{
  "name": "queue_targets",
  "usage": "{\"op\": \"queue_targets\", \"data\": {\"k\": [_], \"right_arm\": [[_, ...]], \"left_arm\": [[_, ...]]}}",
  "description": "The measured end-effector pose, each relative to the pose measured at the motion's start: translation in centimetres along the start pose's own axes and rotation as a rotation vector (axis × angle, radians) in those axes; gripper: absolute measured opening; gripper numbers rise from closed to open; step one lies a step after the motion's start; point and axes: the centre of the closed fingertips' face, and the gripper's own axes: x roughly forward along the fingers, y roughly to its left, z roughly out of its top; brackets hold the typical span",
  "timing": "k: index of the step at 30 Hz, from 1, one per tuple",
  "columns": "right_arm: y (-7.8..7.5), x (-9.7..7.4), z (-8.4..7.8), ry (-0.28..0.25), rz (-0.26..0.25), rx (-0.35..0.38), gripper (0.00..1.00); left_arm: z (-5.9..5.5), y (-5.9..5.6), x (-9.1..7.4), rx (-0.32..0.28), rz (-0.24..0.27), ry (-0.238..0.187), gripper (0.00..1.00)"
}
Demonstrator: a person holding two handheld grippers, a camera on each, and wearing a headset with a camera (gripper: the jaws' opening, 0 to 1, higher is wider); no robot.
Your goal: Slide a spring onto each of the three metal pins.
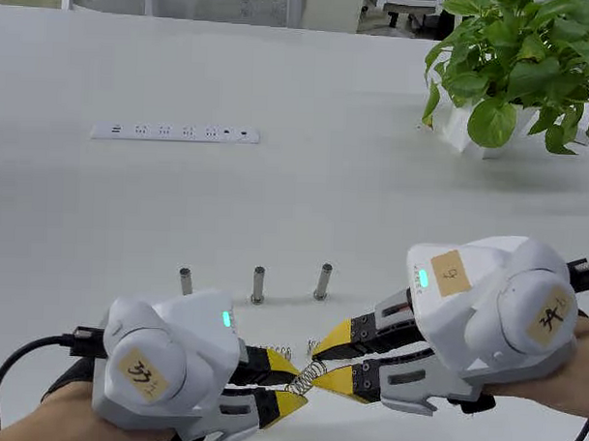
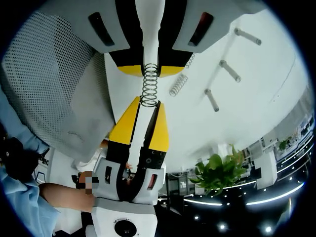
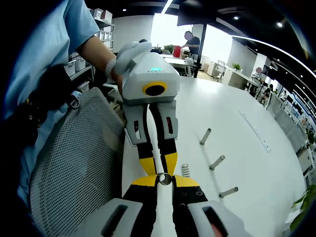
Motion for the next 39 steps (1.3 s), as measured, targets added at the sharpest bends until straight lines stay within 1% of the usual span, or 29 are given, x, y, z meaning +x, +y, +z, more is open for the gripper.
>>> {"op": "queue_targets", "data": {"k": [6, 7, 8, 10, 11, 13, 14, 15, 17, 20, 24, 30, 34, 39], "right_arm": [[0.0, 0.0, -0.1, 0.021, 0.013, -0.02, 0.07], [0.0, 0.0, 0.0, 0.023, 0.018, -0.019, 0.09], [0.0, 0.0, 0.1, 0.025, 0.022, -0.023, 0.15], [0.0, 0.0, 0.1, 0.052, 0.034, -0.043, 0.22], [-0.1, -0.1, -0.1, 0.086, 0.042, -0.086, 0.22], [0.1, -0.1, -0.3, 0.12, 0.076, -0.121, 0.17], [0.0, -0.1, -0.1, 0.119, 0.077, -0.124, 0.13], [-0.1, 0.0, 0.0, 0.122, 0.079, -0.129, 0.13], [0.0, 0.0, -0.1, 0.142, 0.111, -0.135, 0.15], [0.2, 0.3, -0.4, 0.173, 0.149, -0.15, 0.12], [0.2, 0.5, -0.8, 0.209, 0.177, -0.164, 0.12], [0.3, 0.3, -1.4, 0.243, 0.202, -0.183, 0.11], [0.4, 0.4, -1.7, 0.259, 0.215, -0.188, 0.08], [0.4, 0.4, -1.7, 0.261, 0.22, -0.188, 0.08]], "left_arm": [[0.0, 0.0, -0.1, -0.01, 0.007, -0.008, 0.06], [0.1, 0.0, -0.1, -0.01, 0.007, -0.012, 0.06], [0.1, 0.0, -0.1, -0.013, 0.007, -0.014, 0.06], [0.2, 0.0, -0.1, -0.009, 0.01, -0.014, 0.06], [0.3, 0.0, -0.1, -0.008, 0.009, -0.014, 0.06], [0.5, 0.0, -0.1, -0.004, 0.008, -0.016, 0.06], [0.5, 0.0, 0.0, 0.0, 0.007, -0.014, 0.06], [0.5, 0.0, 0.0, 0.004, 0.008, -0.014, 0.06], [0.7, -0.1, 0.2, 0.007, 0.005, -0.014, 0.06], [1.1, -0.3, 0.5, 0.011, 0.0, -0.021, 0.06], [1.5, -0.5, 0.8, 0.017, -0.004, -0.03, 0.06], [1.9, -0.4, 0.9, 0.019, -0.003, -0.039, 0.06], [2.0, -0.4, 1.0, 0.019, -0.007, -0.041, 0.06], [2.1, -0.4, 1.1, 0.018, -0.008, -0.043, 0.06]]}}
